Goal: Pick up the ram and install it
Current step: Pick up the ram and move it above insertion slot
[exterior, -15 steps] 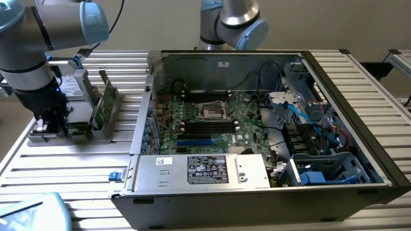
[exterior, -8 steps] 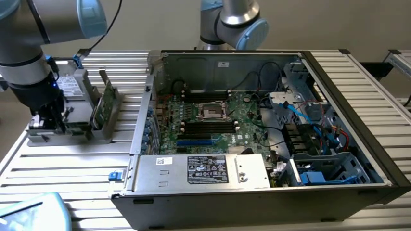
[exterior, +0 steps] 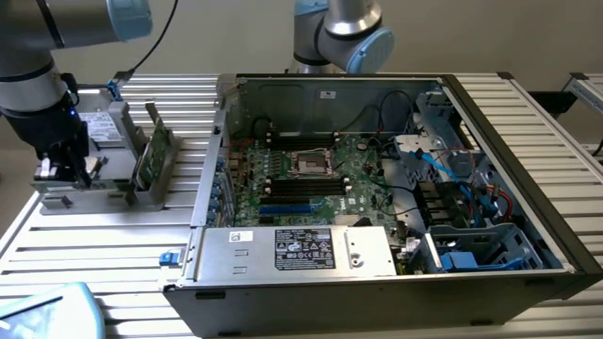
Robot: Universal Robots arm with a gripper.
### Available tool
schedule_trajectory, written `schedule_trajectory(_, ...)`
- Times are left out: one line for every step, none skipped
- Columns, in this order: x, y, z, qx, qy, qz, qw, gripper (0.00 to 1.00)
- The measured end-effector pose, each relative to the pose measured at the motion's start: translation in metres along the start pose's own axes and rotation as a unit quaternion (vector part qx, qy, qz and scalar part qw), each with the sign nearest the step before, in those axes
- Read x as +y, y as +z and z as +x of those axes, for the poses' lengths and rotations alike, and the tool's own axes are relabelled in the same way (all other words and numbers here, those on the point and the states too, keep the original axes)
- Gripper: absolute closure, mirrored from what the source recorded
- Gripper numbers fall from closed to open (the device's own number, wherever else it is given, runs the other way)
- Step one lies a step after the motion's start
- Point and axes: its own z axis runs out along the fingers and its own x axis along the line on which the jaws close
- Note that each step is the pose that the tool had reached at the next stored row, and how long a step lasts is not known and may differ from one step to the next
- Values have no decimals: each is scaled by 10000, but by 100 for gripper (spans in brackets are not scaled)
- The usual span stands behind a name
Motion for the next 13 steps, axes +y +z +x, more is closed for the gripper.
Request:
schedule_trajectory(5, -39, -1, 1, 0, -1, 10000, 87)
schedule_trajectory(11, -84, -2, 0, 0, -1, 10000, 87)
schedule_trajectory(17, -128, -3, 0, 0, -1, 10000, 87)
schedule_trajectory(22, -172, -4, 0, 0, -1, 10000, 87)
schedule_trajectory(28, -217, -5, 0, 0, 0, 10000, 87)
schedule_trajectory(33, -262, -5, 0, 0, 0, 10000, 87)
schedule_trajectory(33, -311, -5, 1, 0, -1, 10000, 87)
schedule_trajectory(24, -355, -5, 0, 0, 0, 10000, 87)
schedule_trajectory(-1, -405, -5, -2, 0, 0, 10000, 87)
schedule_trajectory(-33, -451, -2, -5, -1, 0, 10000, 87)
schedule_trajectory(-71, -497, 1, -10, -1, 1, 10000, 87)
schedule_trajectory(-111, -543, 5, -15, -2, 1, 10000, 87)
schedule_trajectory(-148, -588, 9, -20, -2, 0, 10000, 87)
